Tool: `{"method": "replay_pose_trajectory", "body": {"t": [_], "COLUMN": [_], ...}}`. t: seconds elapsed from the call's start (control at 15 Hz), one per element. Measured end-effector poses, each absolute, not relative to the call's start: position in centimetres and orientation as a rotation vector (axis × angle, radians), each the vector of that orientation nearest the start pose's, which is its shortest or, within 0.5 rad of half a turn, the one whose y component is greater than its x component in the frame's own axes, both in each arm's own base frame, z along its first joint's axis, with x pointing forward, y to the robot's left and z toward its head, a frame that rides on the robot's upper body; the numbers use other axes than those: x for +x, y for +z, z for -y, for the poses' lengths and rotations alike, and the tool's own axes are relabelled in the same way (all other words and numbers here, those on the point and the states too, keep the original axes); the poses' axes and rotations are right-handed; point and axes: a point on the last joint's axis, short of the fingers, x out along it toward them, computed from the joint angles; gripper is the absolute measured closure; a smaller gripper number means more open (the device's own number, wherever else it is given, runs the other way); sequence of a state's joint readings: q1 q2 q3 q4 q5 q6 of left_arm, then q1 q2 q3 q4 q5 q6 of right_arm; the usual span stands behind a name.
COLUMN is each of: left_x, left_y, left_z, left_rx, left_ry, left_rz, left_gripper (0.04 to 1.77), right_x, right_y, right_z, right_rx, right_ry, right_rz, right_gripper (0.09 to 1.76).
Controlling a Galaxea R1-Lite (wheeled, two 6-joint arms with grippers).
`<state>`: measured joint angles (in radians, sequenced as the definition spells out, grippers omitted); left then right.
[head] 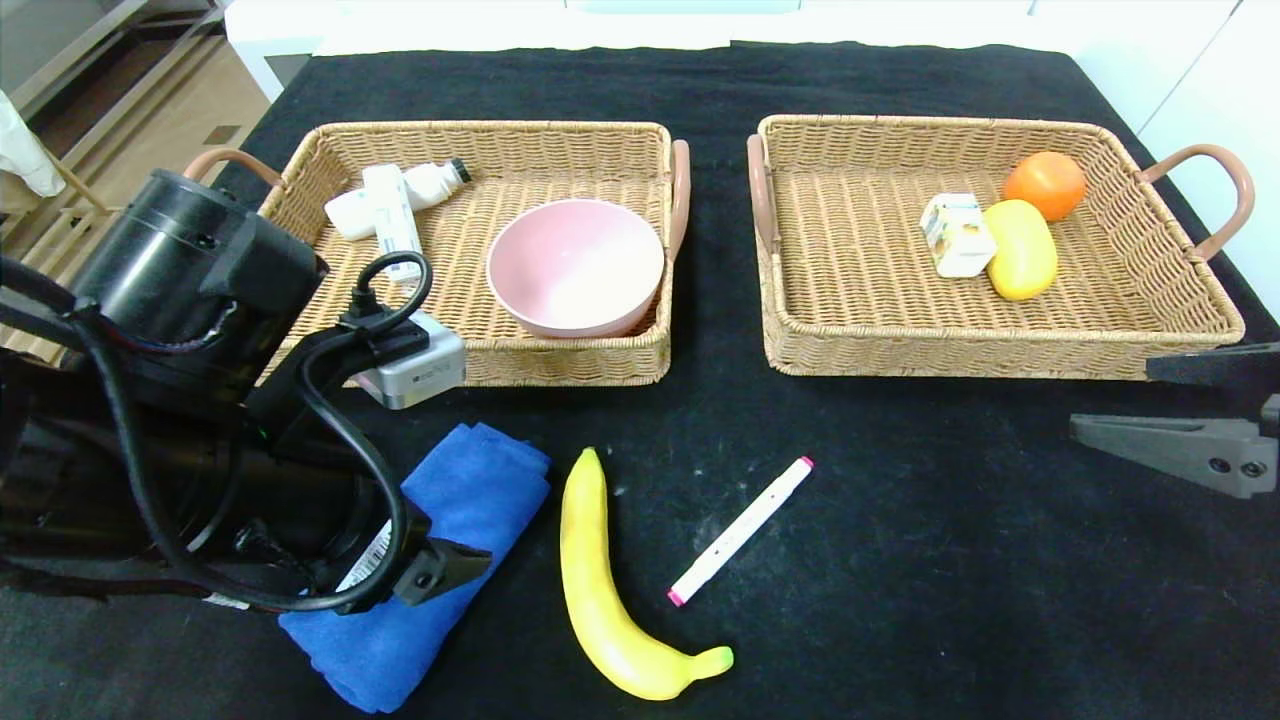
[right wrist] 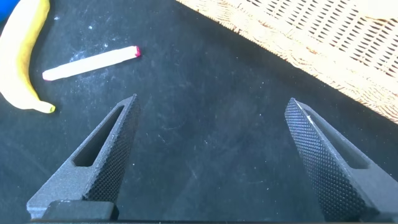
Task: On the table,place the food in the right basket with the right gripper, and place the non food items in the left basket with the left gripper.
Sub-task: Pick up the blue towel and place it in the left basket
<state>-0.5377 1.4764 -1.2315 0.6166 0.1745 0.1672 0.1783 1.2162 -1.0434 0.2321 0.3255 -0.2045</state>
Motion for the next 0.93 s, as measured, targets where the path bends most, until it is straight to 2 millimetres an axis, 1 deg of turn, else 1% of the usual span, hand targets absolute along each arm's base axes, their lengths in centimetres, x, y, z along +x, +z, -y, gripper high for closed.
{"method": "replay_pose_trajectory", "body": {"t": [0.6,0.93], "left_x": [21.4,21.8], "left_y": [22.6,21.7], "left_z": [13.1,13.5], "left_rx": [0.453,0.452], "left_ry": [-0.251,-0.235], "left_rz": [-0.873,-0.902], "left_gripper": [0.09,0.09], "right_x": [17.0,17.0], "right_y": [28.3,28.2], "right_z": [-3.8,-3.8], "right_rx": [-0.181,-0.182], "right_ry": [0.542,0.545], "right_rz": [-0.361,-0.364], "right_gripper": [0.14,0.14]}}
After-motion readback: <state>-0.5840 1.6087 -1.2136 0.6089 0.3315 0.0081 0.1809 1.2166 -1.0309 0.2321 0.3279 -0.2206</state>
